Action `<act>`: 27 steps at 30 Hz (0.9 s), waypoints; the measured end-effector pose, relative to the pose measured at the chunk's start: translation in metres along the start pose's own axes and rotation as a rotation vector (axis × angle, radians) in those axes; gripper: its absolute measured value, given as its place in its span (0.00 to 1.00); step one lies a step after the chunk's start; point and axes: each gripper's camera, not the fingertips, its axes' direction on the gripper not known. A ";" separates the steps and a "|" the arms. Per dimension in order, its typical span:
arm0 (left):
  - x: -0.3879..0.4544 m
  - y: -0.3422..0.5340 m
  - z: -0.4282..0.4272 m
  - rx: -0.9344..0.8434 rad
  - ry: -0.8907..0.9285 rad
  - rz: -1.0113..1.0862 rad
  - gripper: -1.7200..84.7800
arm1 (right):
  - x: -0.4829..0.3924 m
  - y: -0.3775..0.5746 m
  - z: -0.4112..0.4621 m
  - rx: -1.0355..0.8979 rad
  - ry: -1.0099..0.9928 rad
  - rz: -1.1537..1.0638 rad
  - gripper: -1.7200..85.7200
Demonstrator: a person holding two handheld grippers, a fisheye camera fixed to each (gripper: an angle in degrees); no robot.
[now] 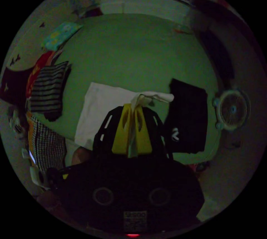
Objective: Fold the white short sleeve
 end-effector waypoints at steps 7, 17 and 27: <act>-0.093 0.052 -0.043 -0.016 -0.217 -0.209 0.10 | -0.158 -0.044 0.095 -0.089 -0.137 -0.128 0.06; -0.177 0.104 -0.053 -0.038 -0.348 -0.353 0.09 | -0.174 0.029 0.088 0.102 -0.247 -0.341 0.08; -0.215 0.092 0.007 -0.152 -0.464 -0.309 0.07 | -0.188 0.116 0.178 -0.066 -0.096 -0.285 0.01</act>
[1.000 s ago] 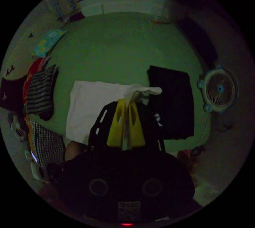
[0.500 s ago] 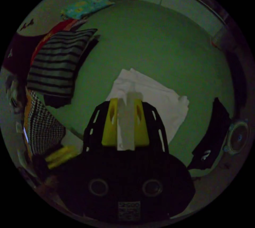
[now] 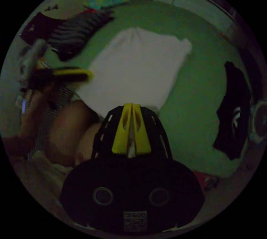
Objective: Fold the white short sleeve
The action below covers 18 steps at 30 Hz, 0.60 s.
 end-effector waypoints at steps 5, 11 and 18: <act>-0.013 0.015 -0.015 0.091 -0.089 -0.041 0.05 | 0.006 -0.009 -0.010 0.009 0.021 -0.017 0.00; -0.034 0.027 -0.010 0.119 -0.018 -0.050 0.16 | 0.019 -0.061 -0.044 0.471 0.066 -0.028 0.01; -0.050 0.019 0.030 0.023 0.023 -0.042 0.14 | 0.034 -0.170 0.047 0.123 0.163 -0.012 0.01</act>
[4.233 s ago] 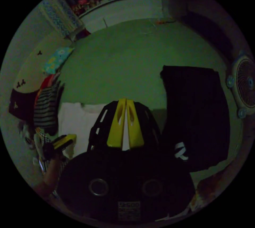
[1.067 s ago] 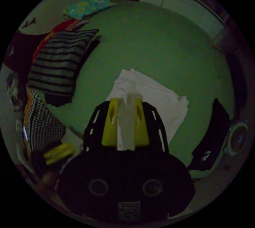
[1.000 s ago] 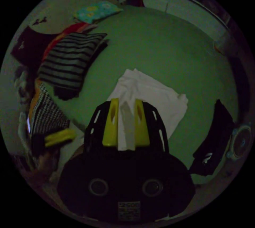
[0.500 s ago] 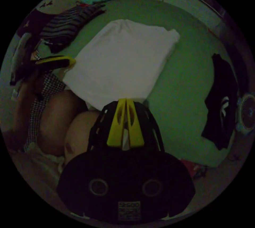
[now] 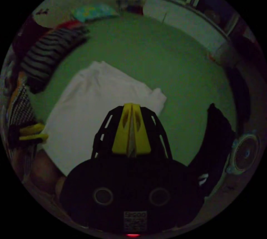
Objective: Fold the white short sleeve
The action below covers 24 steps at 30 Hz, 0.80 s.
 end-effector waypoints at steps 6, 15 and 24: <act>-0.015 -0.007 0.008 0.031 0.088 -0.007 0.11 | 0.022 -0.029 0.032 0.000 -0.089 0.218 0.01; -0.019 -0.001 -0.005 0.136 -0.018 -0.016 0.05 | 0.006 0.004 -0.028 0.273 -0.236 0.042 0.01; -0.015 -0.003 0.014 0.057 -0.006 0.030 0.11 | -0.097 -0.062 0.012 0.106 -0.246 -0.086 0.11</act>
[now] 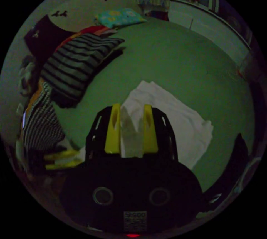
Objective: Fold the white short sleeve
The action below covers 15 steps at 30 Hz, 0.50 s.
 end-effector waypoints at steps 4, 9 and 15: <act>-0.001 -0.007 0.005 -0.032 0.036 0.019 0.08 | -0.008 -0.014 0.026 -0.065 0.174 -0.005 0.03; -0.005 -0.012 -0.010 0.049 0.036 0.041 0.04 | 0.001 -0.004 -0.016 0.168 0.142 0.141 0.00; -0.021 -0.027 -0.001 -0.003 -0.009 -0.008 0.03 | 0.015 -0.020 0.045 -0.079 0.062 0.157 0.06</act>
